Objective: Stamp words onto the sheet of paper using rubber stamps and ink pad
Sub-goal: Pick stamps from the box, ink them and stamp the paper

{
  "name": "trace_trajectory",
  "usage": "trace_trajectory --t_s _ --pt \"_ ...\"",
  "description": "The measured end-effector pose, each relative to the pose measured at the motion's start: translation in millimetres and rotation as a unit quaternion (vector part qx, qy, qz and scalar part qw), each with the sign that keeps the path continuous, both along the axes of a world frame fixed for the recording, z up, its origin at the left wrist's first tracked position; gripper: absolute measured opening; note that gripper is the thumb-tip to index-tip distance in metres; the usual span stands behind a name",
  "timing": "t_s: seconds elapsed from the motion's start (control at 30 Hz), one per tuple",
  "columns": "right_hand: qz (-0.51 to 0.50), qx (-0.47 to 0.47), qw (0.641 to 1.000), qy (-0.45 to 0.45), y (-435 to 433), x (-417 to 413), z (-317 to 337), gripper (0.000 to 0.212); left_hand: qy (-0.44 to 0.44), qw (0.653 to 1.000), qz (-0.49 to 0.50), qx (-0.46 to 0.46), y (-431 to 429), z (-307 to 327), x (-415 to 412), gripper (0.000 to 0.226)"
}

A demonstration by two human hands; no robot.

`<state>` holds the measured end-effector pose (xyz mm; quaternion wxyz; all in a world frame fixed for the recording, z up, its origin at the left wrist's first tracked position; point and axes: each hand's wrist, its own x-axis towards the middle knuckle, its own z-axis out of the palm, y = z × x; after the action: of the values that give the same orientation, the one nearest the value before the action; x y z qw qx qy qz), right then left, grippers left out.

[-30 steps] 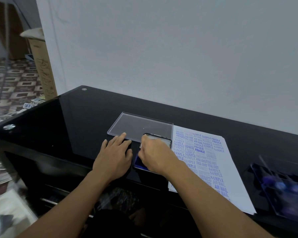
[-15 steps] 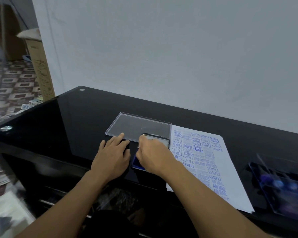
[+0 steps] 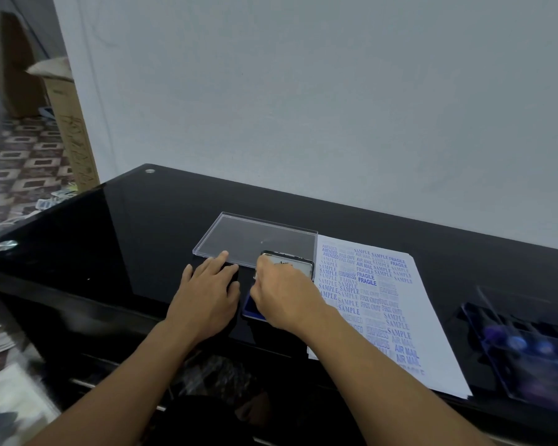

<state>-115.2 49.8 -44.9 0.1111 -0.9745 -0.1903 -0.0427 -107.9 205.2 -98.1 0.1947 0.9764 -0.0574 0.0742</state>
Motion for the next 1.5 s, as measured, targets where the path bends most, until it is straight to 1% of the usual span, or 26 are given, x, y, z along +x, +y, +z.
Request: trace_trajectory --t_s 0.2,0.33,0.43,0.57,0.63,0.73,0.97,1.2,1.33,1.5 --pt "-0.001 0.009 1.0 0.023 -0.2 1.4 3.7 0.014 0.006 1.0 0.007 -0.005 -1.8 5.9 -2.1 0.042" --pt "0.001 0.006 0.998 0.058 -0.6 3.0 8.5 0.013 0.009 1.0 0.012 -0.011 -1.0 10.8 -3.7 0.04" --pt "-0.009 0.048 0.997 0.061 -4.6 4.5 11.7 0.012 0.0 0.999 0.02 -0.026 -0.7 20.5 -3.7 0.043" --pt "-0.035 0.121 0.99 0.059 -23.7 4.8 25.6 0.011 -0.027 0.996 0.026 -0.078 -4.1 40.5 -4.7 0.044" --pt "-0.041 0.133 0.988 0.062 -37.9 5.1 35.9 0.009 -0.038 0.995 0.014 -0.096 -10.6 50.6 -6.0 0.042" --pt "-0.046 0.153 0.985 0.064 -64.6 4.6 51.5 0.012 -0.045 0.994 -0.02 -0.094 -32.5 65.2 -5.6 0.042" --pt "-0.089 0.117 0.989 0.034 -130.5 7.8 74.8 0.008 -0.026 0.992 -0.094 -0.074 -104.5 95.4 9.5 0.048" --pt "-0.12 0.1 0.987 0.023 -192.9 5.8 89.4 0.01 -0.007 0.987 -0.153 -0.055 -170.2 99.6 17.3 0.05" --pt "-0.149 0.096 0.984 0.03 -220.0 7.5 85.9 0.011 0.016 0.985 -0.166 -0.045 -195.7 92.9 19.9 0.05" --pt "-0.184 0.094 0.976 0.066 -242.2 15.9 70.9 0.016 0.034 0.985 -0.167 -0.038 -218.7 79.3 29.1 0.043"
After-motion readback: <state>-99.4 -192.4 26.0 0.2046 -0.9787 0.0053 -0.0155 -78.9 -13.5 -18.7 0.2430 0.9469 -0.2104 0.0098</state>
